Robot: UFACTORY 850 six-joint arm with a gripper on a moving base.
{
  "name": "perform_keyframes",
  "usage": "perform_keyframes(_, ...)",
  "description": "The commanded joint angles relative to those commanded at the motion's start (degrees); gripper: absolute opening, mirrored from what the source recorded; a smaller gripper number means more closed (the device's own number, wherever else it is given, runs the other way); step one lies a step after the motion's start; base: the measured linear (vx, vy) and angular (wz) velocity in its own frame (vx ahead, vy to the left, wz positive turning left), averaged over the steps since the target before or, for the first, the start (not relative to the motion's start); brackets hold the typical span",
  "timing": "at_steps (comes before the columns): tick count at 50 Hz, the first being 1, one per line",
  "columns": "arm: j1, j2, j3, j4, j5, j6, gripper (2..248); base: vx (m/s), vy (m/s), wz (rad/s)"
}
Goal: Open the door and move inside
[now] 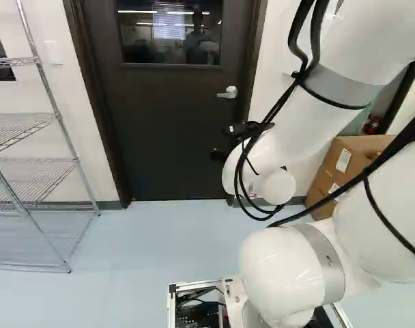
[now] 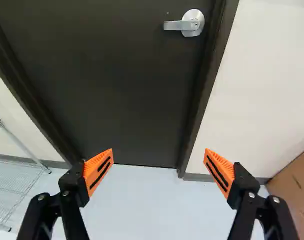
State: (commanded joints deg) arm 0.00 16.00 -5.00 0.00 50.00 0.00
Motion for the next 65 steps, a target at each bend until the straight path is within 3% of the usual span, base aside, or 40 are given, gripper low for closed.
perform_keyframes(56, 0.0, 0.0, 0.0, 0.0, 0.0, 0.0, 247, 0.151, 0.129, -0.32)
perform_keyframes(65, 0.0, 0.0, 0.0, 0.0, 0.0, 0.0, 247, 0.111, 0.159, -0.087)
